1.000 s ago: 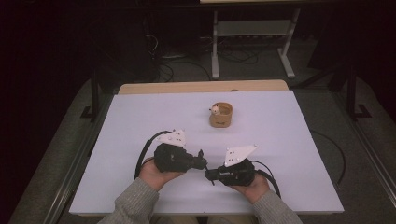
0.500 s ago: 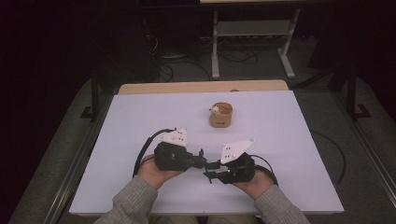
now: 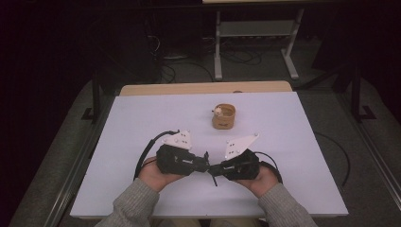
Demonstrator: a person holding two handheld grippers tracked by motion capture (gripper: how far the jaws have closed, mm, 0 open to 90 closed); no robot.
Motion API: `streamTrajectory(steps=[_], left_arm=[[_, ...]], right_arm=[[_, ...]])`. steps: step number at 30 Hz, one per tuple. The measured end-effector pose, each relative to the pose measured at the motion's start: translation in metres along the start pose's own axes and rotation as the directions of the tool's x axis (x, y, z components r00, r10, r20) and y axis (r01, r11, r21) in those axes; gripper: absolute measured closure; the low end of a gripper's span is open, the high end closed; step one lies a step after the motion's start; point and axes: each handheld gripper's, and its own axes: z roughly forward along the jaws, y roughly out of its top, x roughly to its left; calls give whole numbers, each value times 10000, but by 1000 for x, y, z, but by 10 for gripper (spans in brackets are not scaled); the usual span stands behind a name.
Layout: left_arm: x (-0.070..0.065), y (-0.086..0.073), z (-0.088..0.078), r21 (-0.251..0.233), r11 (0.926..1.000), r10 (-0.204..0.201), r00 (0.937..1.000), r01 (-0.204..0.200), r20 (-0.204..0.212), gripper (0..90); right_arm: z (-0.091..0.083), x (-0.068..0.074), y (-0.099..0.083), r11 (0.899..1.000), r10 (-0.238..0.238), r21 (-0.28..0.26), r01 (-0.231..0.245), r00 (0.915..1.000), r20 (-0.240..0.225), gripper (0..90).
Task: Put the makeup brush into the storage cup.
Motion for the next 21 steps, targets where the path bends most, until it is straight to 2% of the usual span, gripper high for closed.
streamTrajectory(steps=[3, 4, 7, 13, 15, 21], left_arm=[[1, -2, -4, -65, 10000, -42, 9999, 41, -106, 705], [1, -3, -6, -56, 10000, -56, 9998, 55, -180, 700], [2, -8, -9, -88, 9999, -133, 9993, 130, -340, 680], [5, -21, -13, -92, 9989, -468, 9971, 463, -593, 636], [7, -26, -14, -178, 9977, -661, 9949, 649, -763, 621], [14, -39, -20, -173, 9963, -862, 9886, 847, -1237, 605]], right_arm=[[-3, -3, -2, 9998, 207, -24, -207, 9998, 13, 846], [-5, -6, -3, 9999, 131, -29, -131, 9999, 74, 845], [-11, -10, -5, 9991, 419, -106, -417, 9990, 161, 846], [-23, -21, -8, 9959, 854, -326, -846, 9961, 223, 845], [-27, -25, -8, 9943, 982, -445, -970, 9949, 236, 845], [-45, -39, -5, 9908, 1219, -652, -1188, 9915, 450, 845]])
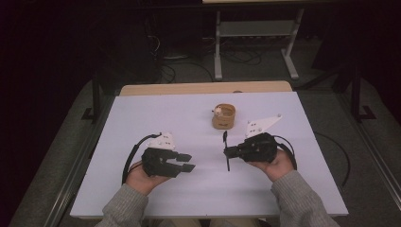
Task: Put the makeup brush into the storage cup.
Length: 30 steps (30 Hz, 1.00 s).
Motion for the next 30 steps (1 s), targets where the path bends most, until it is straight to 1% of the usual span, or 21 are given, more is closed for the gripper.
streamTrajectory(steps=[3, 5, 6, 7, 10, 11, 12, 15, 17, 20, 21, 24, 30], left_arm=[[4, -5, -2, 91, 10000, -29, 9999, 30, -135, 595], [5, -10, -4, 45, 9999, -105, 9993, 107, -351, 587], [6, -12, -5, 11, 10000, -75, 9985, 76, -544, 578], [6, -14, -6, -112, 9998, -167, 9975, 159, -684, 569], [10, -21, -9, -81, 9997, -229, 9958, 223, -890, 565], [10, -24, -9, -240, 9992, -356, 9942, 334, -1016, 563], [11, -27, -11, -253, 9990, -388, 9934, 363, -1081, 560], [12, -33, -14, -207, 9986, -503, 9900, 480, -1319, 551], [13, -37, -15, -180, 9984, -553, 9882, 533, -1425, 546], [13, -44, -17, -108, 9974, -716, 9854, 708, -1546, 529], [14, -46, -17, -156, 9974, -718, 9851, 703, -1561, 525], [16, -54, -17, -257, 9956, -935, 9837, 906, -1537, 502], [18, -62, -19, -120, 9949, -1006, 9800, 1001, -1717, 491]], right_arm=[[-7, -8, 2, 9999, 75, -137, -74, 10000, 35, 845], [-11, -14, 4, 9998, 130, -170, -128, 9998, 158, 845], [-14, -17, 5, 9997, 192, -138, -189, 9996, 214, 845], [-15, -20, 6, 9997, 220, -130, -217, 9995, 233, 845], [-18, -27, 7, 9994, 334, -78, -332, 9990, 297, 846], [-19, -28, 8, 9994, 341, -64, -339, 9989, 316, 845], [-20, -31, 8, 9991, 430, -12, -430, 9985, 352, 846], [-21, -37, 10, 9989, 471, 54, -474, 9982, 371, 846], [-22, -40, 11, 9986, 518, 40, -520, 9980, 375, 846], [-24, -44, 15, 9984, 533, 157, -540, 9976, 433, 845], [-25, -46, 17, 9984, 533, 157, -541, 9975, 455, 845], [-26, -50, 23, 9983, 531, 200, -541, 9974, 482, 845], [-30, -56, 36, 9982, 551, 225, -564, 9970, 553, 845]])
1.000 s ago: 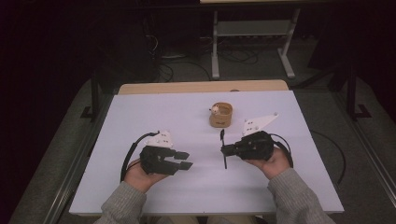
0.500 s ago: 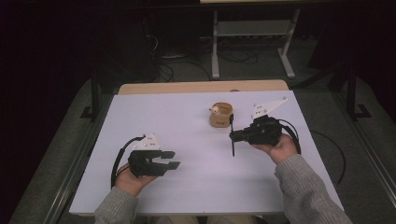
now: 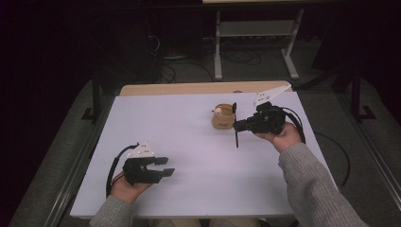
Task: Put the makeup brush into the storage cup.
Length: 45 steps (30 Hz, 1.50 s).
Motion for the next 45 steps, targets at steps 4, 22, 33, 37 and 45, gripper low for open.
streamTrajectory(steps=[4, 22, 33, 37, 45], left_arm=[[-1, -4, -1, 88, 9999, 65, 9999, -64, -145, 483], [4, -9, -3, 110, 9999, -91, 9995, 94, -291, 450], [8, -12, -1, 108, 9997, -195, 9995, 198, -267, 428], [9, -12, -1, 140, 9998, -136, 9995, 139, -273, 426], [9, -12, -2, 71, 9999, -137, 9996, 139, -263, 424]], right_arm=[[-2, -5, 8, 10000, 21, 15, -21, 9999, 145, 845], [-11, -20, 41, 9991, 93, -426, -64, 9977, 675, 845], [-9, -34, 62, 9983, 226, -553, -169, 9943, 1043, 845], [-8, -41, 68, 9977, 315, -633, -241, 9923, 1196, 845], [-3, -55, 73, 9964, 544, -726, -438, 9871, 1508, 845]])
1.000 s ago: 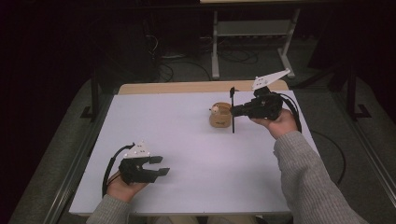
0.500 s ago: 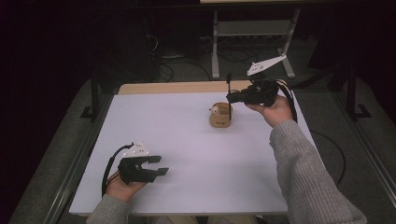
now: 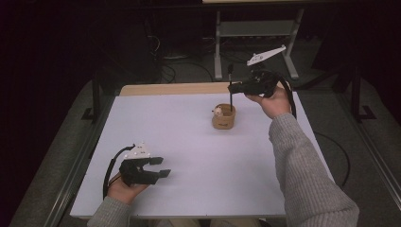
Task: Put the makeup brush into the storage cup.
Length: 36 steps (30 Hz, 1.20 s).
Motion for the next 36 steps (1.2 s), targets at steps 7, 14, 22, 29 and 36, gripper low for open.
streamTrajectory(steps=[7, 14, 22, 29, 36], left_arm=[[1, 0, 0, 14, 10000, -23, 10000, 23, 19, 426], [1, 0, 1, -107, 9999, -119, 9999, 120, 75, 423], [0, 0, 1, -123, 9999, -115, 9999, 117, 123, 422], [0, 0, 1, -123, 9999, -46, 9999, 47, 108, 421], [1, 0, 0, -136, 9999, -39, 9999, 41, 116, 419]], right_arm=[[8, -9, -3, 9996, 282, -72, -281, 9994, 178, 845], [16, -15, -4, 9991, 424, -29, -423, 9983, 397, 846], [21, -20, -6, 9986, 528, -55, -525, 9967, 611, 845], [22, -23, -7, 9980, 637, -104, -631, 9950, 773, 846], [25, -26, -9, 9975, 707, -144, -698, 9938, 861, 845]])
